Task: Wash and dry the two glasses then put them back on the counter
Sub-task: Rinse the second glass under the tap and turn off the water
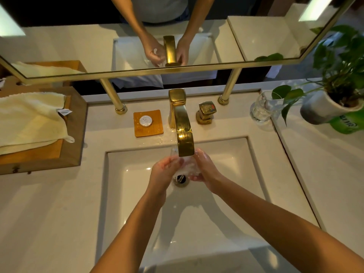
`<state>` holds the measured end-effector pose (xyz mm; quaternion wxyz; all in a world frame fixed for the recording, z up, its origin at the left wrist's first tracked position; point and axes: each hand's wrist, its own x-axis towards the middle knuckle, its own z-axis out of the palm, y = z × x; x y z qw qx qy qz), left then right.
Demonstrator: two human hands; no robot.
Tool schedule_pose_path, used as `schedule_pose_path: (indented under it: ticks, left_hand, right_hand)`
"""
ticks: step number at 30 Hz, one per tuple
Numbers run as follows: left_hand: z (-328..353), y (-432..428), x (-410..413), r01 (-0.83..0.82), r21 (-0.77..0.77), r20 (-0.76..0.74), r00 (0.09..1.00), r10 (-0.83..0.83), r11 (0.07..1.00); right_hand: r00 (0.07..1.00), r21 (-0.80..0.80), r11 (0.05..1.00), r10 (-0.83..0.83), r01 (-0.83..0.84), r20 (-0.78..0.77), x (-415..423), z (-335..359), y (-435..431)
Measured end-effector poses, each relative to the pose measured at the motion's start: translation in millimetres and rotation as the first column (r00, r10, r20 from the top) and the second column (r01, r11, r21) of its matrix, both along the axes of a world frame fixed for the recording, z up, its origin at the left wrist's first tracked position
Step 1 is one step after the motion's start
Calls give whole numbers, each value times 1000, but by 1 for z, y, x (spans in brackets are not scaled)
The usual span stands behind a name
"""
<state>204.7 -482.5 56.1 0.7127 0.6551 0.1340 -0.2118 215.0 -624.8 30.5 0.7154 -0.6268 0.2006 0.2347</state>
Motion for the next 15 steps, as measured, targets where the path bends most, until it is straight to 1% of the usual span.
schedule_pose_path:
  ticks: [2,3,4,5,7,8,9,10,11,12,13,14,15]
  left_hand:
    - [-1,-6,-5,-123,88,41,992,120,989]
    - [-4,-8,-8,-145,157,52,989,138,977]
    - [-12,-8,-12,-131,183,33,991,127,974]
    - [-18,-9,-17,-92,150,-16,995,96,984]
    - [-28,-12,-24,-6,40,-100,995,10,999]
    - [-30,-14,-27,-1,8,-117,993,2,1000]
    - [-32,-17,-29,-29,-15,-126,992,27,999]
    - [-34,-20,-30,-63,-19,-121,991,61,998]
    - [-35,-22,-31,-79,2,-104,991,79,997]
    - [-36,-24,-30,-74,42,-73,994,76,996]
    - [-36,-23,-29,-51,95,-35,998,55,994]
    - [-37,-22,-28,-20,150,12,1000,19,988]
    - [-39,-21,-26,15,217,60,998,-28,976]
  right_hand:
    - [989,121,989,-72,87,-126,-5,0,1]
    - [975,201,969,-103,143,-197,-9,-2,0]
    - [959,285,939,-117,191,-257,-14,-5,-2]
    - [948,354,908,-116,222,-297,-19,-7,-3]
    - [945,452,863,-83,227,-317,-29,-12,-3]
    - [951,478,856,-50,198,-304,-33,-13,-3]
    - [959,474,867,-16,154,-284,-35,-14,-5]
    - [967,432,897,21,95,-255,-36,-14,-7]
    - [977,336,942,49,24,-209,-36,-14,-10]
    - [989,191,981,67,-41,-135,-35,-15,-14]
    - [998,-7,998,57,-58,-41,-33,-16,-18]
    - [996,-209,978,30,-12,80,-31,-15,-25]
    - [973,-368,927,22,66,231,-29,-11,-30]
